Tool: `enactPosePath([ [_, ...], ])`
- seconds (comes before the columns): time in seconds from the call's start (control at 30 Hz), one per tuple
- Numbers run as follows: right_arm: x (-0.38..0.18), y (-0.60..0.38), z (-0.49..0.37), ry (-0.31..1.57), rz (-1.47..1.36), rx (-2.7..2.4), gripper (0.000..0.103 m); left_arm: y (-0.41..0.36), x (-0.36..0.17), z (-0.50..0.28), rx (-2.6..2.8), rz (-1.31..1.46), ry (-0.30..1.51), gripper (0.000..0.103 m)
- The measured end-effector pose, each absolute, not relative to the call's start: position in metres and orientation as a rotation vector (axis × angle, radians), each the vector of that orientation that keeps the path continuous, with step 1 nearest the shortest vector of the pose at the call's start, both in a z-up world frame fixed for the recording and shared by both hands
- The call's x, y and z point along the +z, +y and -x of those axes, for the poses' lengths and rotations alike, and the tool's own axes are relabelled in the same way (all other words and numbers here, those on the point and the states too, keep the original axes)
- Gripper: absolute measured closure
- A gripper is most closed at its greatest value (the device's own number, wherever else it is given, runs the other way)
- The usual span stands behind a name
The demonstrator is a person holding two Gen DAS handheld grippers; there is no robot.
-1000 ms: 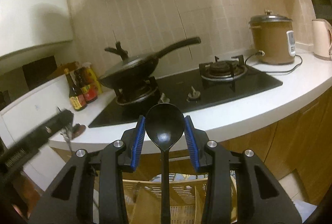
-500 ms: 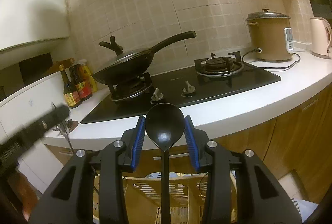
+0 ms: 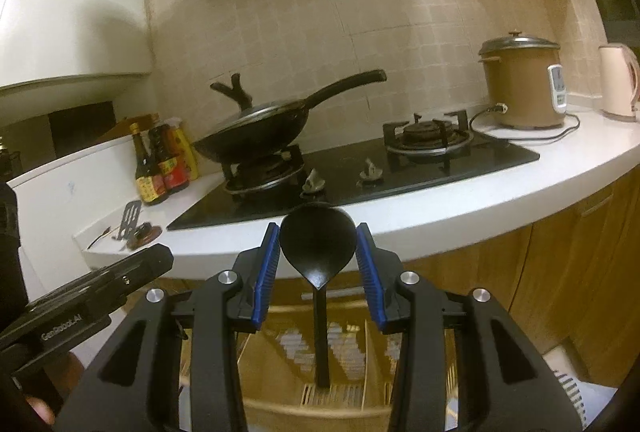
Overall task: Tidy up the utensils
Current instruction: 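Carry clear spoon and ladle over the basket while opening the left gripper, then open the right gripper to drop the black ladle into the basket, then close the right gripper on a clear spoon while the left gripper lowers to another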
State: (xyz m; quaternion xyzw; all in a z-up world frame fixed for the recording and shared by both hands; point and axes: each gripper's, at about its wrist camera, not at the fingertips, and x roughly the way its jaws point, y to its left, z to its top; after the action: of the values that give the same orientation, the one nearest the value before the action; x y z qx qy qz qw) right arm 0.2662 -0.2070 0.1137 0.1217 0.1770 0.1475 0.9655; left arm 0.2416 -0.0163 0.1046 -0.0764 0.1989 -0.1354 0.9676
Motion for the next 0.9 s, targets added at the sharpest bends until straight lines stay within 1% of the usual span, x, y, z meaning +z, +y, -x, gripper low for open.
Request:
enactPosePath([
  [0.03,0.114,-0.208,-0.264,0.366,-0.248,0.302,0.057,-0.015,0.104,-0.238,-0.278,0.154,0.405,0.069],
  [0.07,0.114,-0.21,-0.26,0.371,-0.25,0.303,0.052,-0.015,0.105,-0.235,-0.282,0.155,0.405,0.065],
  [0.1,0.115,-0.212,-0.255,0.371,-0.25,0.298,0.052,-0.013,0.106,-0.232,-0.284,0.157,0.405,0.064],
  [0.3,0.126,-0.225,-0.229,0.437,-0.227,0.316,0.052,-0.002,0.111,-0.206,-0.322,0.173,0.455,0.062],
  [0.37,0.128,-0.229,-0.216,0.508,-0.195,0.324,0.051,-0.001,0.109,-0.193,-0.333,0.162,0.497,0.061],
  [0.4,0.128,-0.23,-0.21,0.546,-0.182,0.332,0.047,0.0,0.107,-0.186,-0.338,0.154,0.525,0.061],
  [0.47,0.122,-0.233,-0.195,0.645,-0.154,0.328,0.046,-0.003,0.101,-0.175,-0.348,0.132,0.59,0.061],
  [0.6,0.1,-0.237,-0.174,0.824,-0.135,0.31,0.046,-0.014,0.072,-0.155,-0.368,0.074,0.788,0.061],
  [0.7,0.072,-0.245,-0.156,0.956,-0.159,0.313,0.046,-0.02,0.042,-0.144,-0.431,0.092,0.919,0.061],
  [0.9,0.03,-0.248,-0.12,1.069,-0.146,0.3,0.047,-0.043,-0.005,-0.124,-0.476,0.039,1.062,0.061],
])
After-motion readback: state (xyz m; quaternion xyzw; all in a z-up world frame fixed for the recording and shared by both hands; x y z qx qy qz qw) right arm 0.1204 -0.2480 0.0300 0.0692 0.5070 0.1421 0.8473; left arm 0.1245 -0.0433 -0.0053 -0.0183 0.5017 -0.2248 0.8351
